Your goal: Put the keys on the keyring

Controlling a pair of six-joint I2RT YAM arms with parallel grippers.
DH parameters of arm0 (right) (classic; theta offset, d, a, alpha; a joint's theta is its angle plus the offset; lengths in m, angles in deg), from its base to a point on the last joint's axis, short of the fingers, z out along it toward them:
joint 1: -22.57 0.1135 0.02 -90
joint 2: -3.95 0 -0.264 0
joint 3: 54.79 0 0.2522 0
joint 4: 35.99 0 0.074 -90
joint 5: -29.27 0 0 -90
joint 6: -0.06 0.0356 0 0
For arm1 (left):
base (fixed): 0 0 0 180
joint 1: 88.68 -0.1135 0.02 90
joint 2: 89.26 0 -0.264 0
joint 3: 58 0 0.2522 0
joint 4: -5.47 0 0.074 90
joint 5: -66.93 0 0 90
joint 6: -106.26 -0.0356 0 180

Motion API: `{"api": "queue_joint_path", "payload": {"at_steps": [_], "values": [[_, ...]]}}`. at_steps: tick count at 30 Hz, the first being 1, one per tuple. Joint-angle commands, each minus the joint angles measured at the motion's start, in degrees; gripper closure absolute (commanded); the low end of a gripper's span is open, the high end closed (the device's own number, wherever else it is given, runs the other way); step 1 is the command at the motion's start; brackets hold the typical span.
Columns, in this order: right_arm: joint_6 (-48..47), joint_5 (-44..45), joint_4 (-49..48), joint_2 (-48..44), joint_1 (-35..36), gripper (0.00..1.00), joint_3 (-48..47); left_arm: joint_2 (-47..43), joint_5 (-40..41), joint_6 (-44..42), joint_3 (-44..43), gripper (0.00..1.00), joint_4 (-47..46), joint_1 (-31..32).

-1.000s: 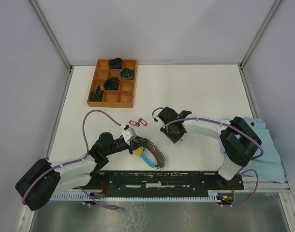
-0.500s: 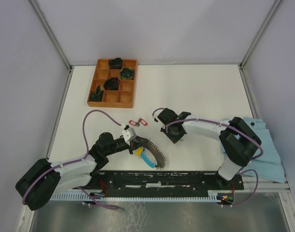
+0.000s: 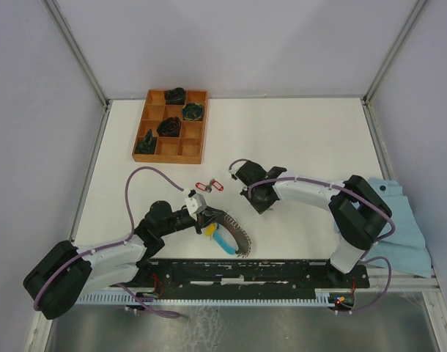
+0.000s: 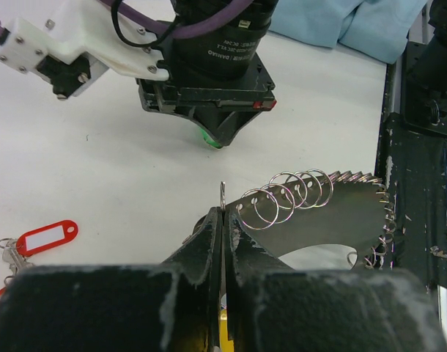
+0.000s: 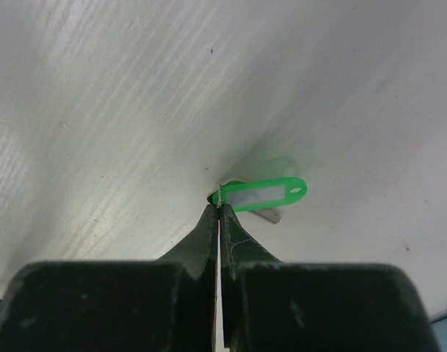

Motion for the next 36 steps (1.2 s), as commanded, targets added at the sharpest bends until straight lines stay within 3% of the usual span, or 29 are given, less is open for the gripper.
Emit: {"api": "queue_joint_path", "payload": {"at_steps": [1,9,16,26,36], "values": [[3.5,4.6,-2.9,1.1,-0.3,0.99,-3.9,-1.2,-0.8,-2.1,-1.0,0.97,-3.5,-0.1],[9.6,6.7,-4.5,4.3,-2.8,0.99,-6.3,-1.5,-0.7,-2.1,-0.9,0.97,-3.1,-0.1],[11.3,6.7,-6.5,5.5,-3.2,0.89,-7.3,-1.4,-0.6,-2.1,-1.0,0.97,-3.1,0.0],[10.1,6.8,-16.2,-1.5,-3.2,0.74,0.0,-1.0,-0.8,-2.1,-1.0,0.97,-3.5,0.0],[8.4,5.2,-21.0,-2.4,-2.9,0.73,4.4,-0.5,-1.0,-2.1,-1.1,0.97,-3.8,-0.1]]}}
